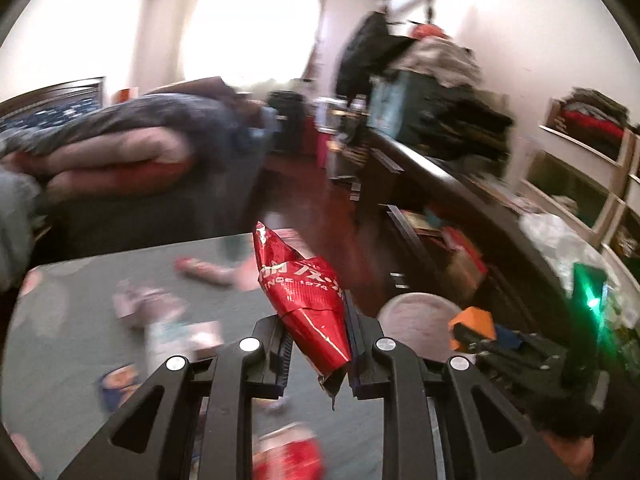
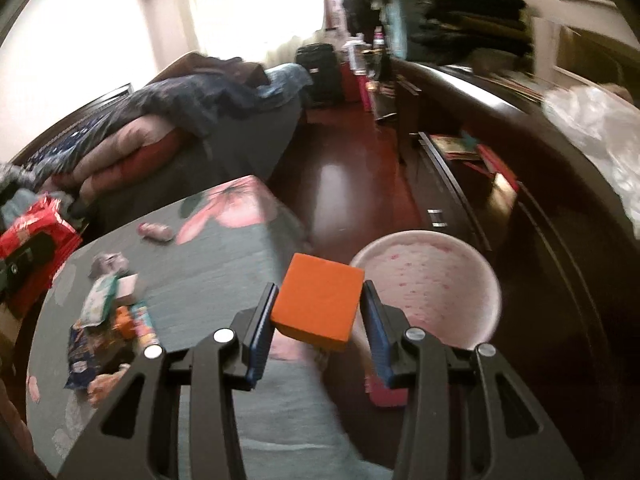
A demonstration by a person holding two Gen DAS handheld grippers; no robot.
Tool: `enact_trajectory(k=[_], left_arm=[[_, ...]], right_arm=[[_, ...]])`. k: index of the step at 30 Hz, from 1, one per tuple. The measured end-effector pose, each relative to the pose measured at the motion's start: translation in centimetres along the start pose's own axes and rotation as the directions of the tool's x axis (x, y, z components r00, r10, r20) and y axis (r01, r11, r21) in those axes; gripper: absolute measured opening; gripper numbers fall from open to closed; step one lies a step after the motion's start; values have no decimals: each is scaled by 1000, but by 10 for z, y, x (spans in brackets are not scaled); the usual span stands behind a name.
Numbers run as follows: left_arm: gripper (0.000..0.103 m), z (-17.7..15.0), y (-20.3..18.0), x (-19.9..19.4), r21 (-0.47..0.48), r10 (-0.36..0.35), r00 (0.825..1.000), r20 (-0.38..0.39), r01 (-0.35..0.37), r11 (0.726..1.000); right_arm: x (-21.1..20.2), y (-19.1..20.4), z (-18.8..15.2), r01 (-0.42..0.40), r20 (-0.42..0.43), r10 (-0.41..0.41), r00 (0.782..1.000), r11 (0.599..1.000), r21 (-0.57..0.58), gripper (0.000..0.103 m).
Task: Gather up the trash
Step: 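Carry both items to the pink wastebasket and open both tools to drop them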
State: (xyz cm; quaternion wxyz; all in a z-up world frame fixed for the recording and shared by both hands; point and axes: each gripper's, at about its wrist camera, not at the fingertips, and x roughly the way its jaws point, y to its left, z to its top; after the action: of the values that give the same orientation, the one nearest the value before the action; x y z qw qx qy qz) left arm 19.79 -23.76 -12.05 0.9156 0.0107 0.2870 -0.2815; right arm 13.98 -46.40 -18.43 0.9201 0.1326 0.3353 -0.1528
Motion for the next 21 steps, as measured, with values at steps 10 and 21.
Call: enact_trajectory(k=[10,21], left_arm=[[22,18,-113,121,106,-150,978,-144,166,980],[57,4,-145,217,13,-221,924,-312,237,971]], right_arm=[[63,-92,-1,71,-74,-62,995,990,119,42],[128,-132,-10,83,-127,-63,990,984,158,56]])
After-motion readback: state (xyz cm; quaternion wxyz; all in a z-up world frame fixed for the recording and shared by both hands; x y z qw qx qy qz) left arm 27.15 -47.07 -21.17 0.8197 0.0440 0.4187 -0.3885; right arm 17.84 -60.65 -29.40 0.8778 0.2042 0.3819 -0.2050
